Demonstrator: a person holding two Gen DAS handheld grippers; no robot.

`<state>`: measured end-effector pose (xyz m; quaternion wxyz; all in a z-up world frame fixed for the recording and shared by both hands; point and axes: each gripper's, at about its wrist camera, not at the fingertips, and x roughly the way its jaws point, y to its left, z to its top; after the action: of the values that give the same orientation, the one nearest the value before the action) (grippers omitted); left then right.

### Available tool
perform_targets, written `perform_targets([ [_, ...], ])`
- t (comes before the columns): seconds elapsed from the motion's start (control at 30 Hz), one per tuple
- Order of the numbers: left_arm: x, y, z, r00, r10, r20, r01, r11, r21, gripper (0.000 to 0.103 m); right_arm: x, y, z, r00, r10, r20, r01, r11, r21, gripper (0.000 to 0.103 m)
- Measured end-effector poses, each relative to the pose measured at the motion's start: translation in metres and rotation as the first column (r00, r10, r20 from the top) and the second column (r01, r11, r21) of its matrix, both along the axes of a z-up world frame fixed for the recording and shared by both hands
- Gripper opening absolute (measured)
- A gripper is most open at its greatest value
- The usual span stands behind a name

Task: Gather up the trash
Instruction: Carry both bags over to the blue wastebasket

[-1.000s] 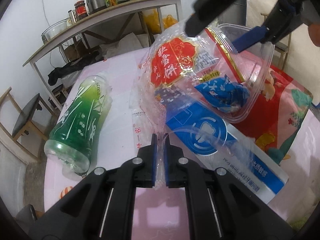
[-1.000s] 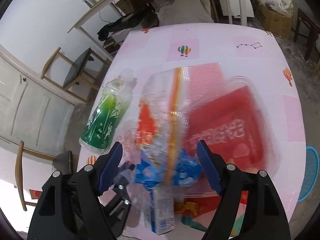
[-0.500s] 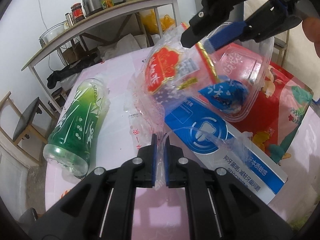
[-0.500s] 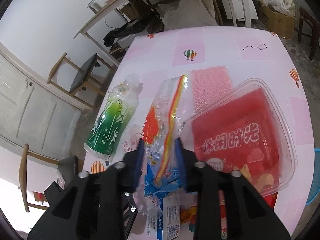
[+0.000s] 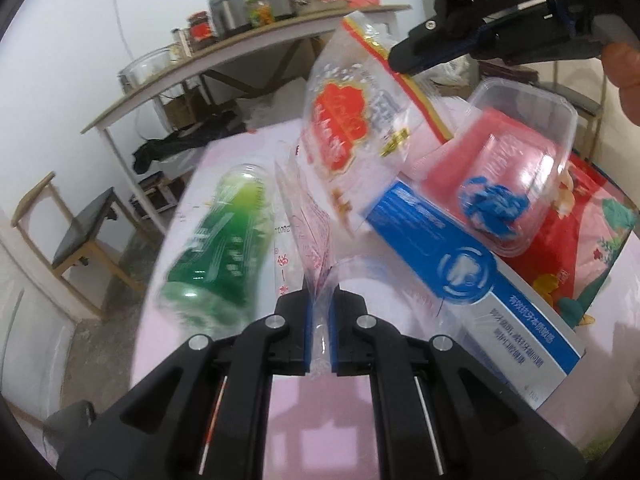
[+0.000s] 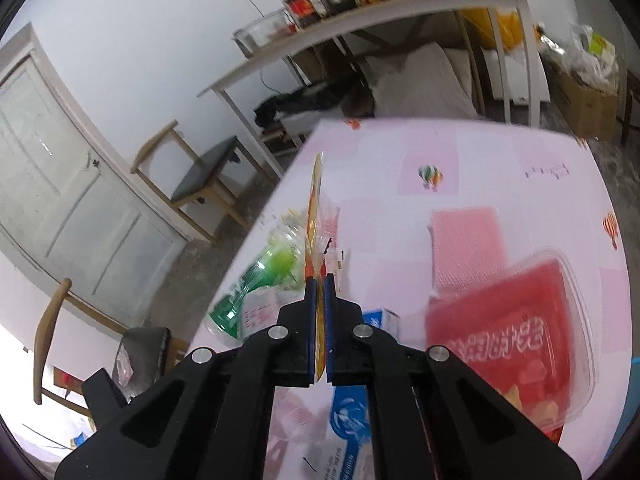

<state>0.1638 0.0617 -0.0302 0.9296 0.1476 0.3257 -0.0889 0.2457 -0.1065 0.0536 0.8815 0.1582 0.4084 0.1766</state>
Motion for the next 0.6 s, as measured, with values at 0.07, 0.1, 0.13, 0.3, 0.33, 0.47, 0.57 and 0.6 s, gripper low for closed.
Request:
perform_targets([
  [0.07, -0.003, 0.008, 0.008, 1.000, 0.023, 0.014, -0.023, 1.000, -0.004, 0.005, -0.001, 0.000, 0.009, 1.000, 0.001, 0.023, -0.001, 1.000, 0.013, 0.004],
  [0.1, -0.005, 0.012, 0.013, 0.999, 0.037, 0.025, -0.037, 0.999, -0.009, 0.005, -0.003, 0.000, 0.017, 0.999, 0.001, 0.043, -0.002, 1.000, 0.022, 0.003],
  [0.13, -0.009, 0.016, 0.021, 0.998, 0.050, 0.043, -0.050, 0.999, -0.021, 0.005, -0.007, -0.001, 0.023, 0.998, 0.000, 0.060, -0.002, 1.000, 0.026, 0.003],
  [0.3, -0.030, 0.023, 0.058, 0.992, 0.048, 0.114, -0.040, 0.997, -0.073, 0.005, -0.039, -0.020, 0.063, 0.984, -0.031, 0.173, 0.023, 0.999, 0.047, 0.003],
  [0.33, -0.034, 0.022, 0.067, 0.991, 0.034, 0.127, -0.022, 0.995, -0.093, 0.005, -0.050, -0.029, 0.074, 0.978, -0.050, 0.201, 0.040, 0.998, 0.053, 0.003],
  [0.47, -0.047, 0.003, 0.096, 0.986, -0.062, 0.158, 0.088, 0.983, -0.164, 0.005, -0.092, -0.072, 0.098, 0.953, -0.137, 0.270, 0.121, 0.990, 0.077, 0.003],
  [0.57, -0.049, -0.025, 0.113, 0.973, -0.170, 0.159, 0.200, 0.958, -0.206, 0.005, -0.134, -0.113, 0.109, 0.920, -0.235, 0.313, 0.225, 0.972, 0.070, 0.003],
  [0.6, -0.050, -0.034, 0.117, 0.967, -0.199, 0.160, 0.231, 0.949, -0.213, 0.005, -0.144, -0.124, 0.110, 0.911, -0.260, 0.319, 0.251, 0.966, 0.070, 0.003],
])
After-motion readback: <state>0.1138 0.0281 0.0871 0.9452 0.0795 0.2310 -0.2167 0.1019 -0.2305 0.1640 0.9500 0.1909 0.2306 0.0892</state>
